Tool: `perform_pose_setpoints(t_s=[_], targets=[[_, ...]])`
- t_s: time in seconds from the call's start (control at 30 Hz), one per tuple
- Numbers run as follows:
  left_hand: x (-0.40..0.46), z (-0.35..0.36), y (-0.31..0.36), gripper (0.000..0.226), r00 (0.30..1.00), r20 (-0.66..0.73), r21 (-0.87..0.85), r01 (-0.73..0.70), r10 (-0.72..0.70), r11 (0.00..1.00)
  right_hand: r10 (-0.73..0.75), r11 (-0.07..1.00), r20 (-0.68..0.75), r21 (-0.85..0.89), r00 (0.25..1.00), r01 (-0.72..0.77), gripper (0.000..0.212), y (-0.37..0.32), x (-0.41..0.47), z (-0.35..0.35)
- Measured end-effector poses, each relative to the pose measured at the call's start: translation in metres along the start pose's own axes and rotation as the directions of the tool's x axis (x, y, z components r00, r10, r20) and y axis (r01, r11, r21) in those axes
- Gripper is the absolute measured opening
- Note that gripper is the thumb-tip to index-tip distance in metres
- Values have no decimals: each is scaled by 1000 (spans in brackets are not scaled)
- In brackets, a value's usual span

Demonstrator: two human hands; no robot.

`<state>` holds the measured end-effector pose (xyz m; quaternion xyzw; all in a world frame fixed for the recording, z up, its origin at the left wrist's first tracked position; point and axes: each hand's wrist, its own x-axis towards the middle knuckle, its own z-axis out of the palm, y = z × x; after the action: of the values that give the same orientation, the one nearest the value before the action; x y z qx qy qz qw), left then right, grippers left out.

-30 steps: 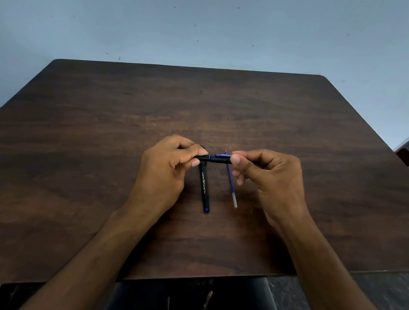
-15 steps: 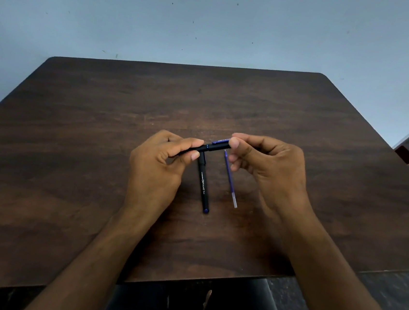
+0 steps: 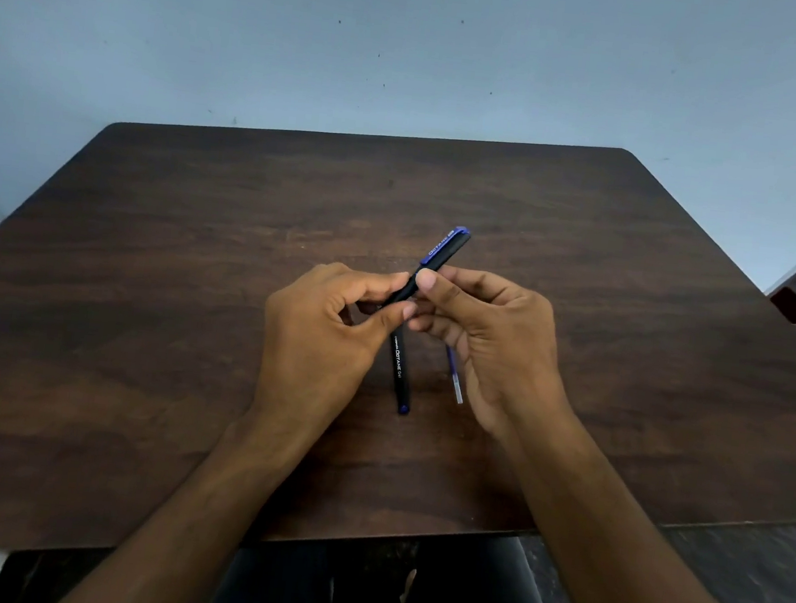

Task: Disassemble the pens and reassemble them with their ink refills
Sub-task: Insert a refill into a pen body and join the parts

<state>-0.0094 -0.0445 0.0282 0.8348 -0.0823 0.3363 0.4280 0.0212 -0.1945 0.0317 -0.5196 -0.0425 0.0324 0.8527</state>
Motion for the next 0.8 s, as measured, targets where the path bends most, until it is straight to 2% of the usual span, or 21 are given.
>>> perform_pose_setpoints(t_s=[0.17,0.3,0.57,0.67,0.8], targets=[[-2,5,12,30,1000,13,32,-27,27,999,-30,994,-51,-108,998,25,28,-9,-4,0],[-3,6,20,29,997,58,43,-62,59,997,-26,977,-77,-213,997,9,19,-21,-2,-7],[2,13,18,19,996,85,11,-19,18,1000,-16,929,-103,-369,995,-24,16,-36,3,-25],[5,17,15,16,994,107,43,11,-15,999,-46,860,-145,-509,988,-34,7,-43,6,-37],[12,24,13,14,981,153,56,110,-117,992,-77,682,-221,-723,972,-111,9,-49,12,-57]])
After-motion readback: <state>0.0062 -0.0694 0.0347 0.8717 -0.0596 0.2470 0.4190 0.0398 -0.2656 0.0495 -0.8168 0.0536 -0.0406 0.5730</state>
